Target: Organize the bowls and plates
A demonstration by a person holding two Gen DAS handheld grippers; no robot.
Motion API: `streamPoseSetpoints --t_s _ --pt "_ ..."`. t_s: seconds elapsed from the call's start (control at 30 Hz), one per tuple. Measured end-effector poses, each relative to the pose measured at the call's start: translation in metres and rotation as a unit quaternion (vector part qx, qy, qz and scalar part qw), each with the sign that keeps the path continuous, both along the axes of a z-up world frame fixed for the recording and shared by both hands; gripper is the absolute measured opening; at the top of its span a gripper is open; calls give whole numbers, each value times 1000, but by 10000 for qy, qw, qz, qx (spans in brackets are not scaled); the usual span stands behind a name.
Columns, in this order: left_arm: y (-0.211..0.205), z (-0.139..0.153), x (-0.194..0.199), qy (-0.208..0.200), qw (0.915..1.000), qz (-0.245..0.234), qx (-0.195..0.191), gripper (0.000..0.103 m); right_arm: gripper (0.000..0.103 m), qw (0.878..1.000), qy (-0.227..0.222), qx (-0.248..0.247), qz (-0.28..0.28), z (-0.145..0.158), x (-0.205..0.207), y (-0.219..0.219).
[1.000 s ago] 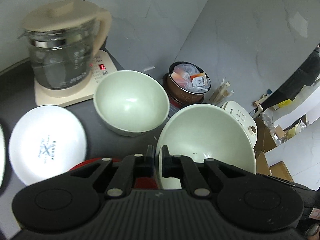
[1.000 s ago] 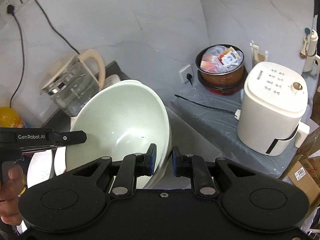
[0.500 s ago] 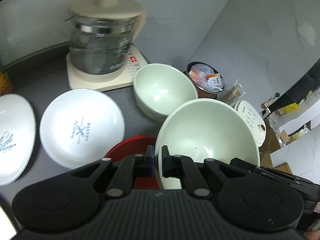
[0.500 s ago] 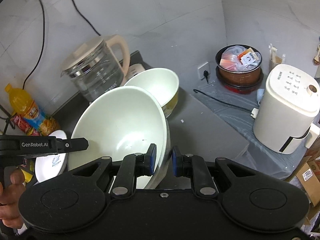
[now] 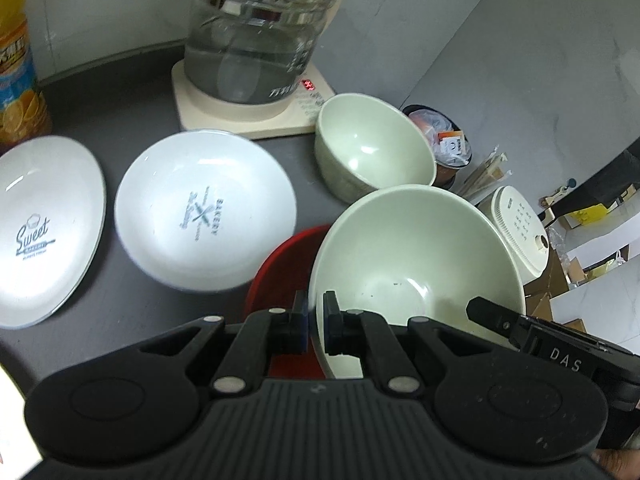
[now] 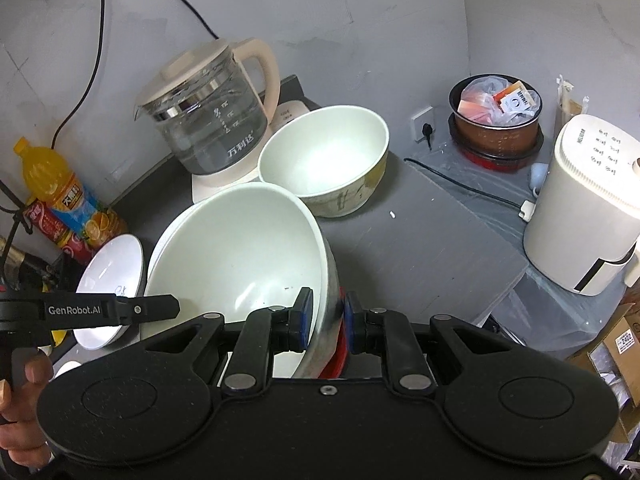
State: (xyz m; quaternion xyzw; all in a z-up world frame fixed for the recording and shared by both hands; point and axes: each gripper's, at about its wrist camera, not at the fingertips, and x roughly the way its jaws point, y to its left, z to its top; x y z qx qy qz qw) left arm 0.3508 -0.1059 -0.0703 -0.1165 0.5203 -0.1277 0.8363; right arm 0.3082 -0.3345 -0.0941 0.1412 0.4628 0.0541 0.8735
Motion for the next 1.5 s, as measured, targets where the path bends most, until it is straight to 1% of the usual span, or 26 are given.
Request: streamPoseSetpoints --t_s 0.2,0.4,0.63,0.83,0.87,1.1,1.5 --pt "5 -13 -4 216 9998 -11 56 5 15 10000 58 0 6 -6 0 4" --pt "9 -27 -5 421 9991 5 78 6 10 9999 60 98 -39 -14 3 1" --pt "9 -37 -6 533 9986 45 58 6 9 10000 47 -31 0 -18 7 7" --pt "9 -37 -3 599 9982 20 60 7 8 9999 108 -48 -40 -23 10 6" --pt "9 -37 -3 619 9981 13 46 9 8 9999 107 -48 -42 -23 10 6" --pt "16 -34 1 702 9975 82 -78 9 8 9999 106 -66 -64 -25 12 7" --pt "28 -23 -1 672 9973 192 -239 9 8 9999 110 -64 -39 -25 13 9"
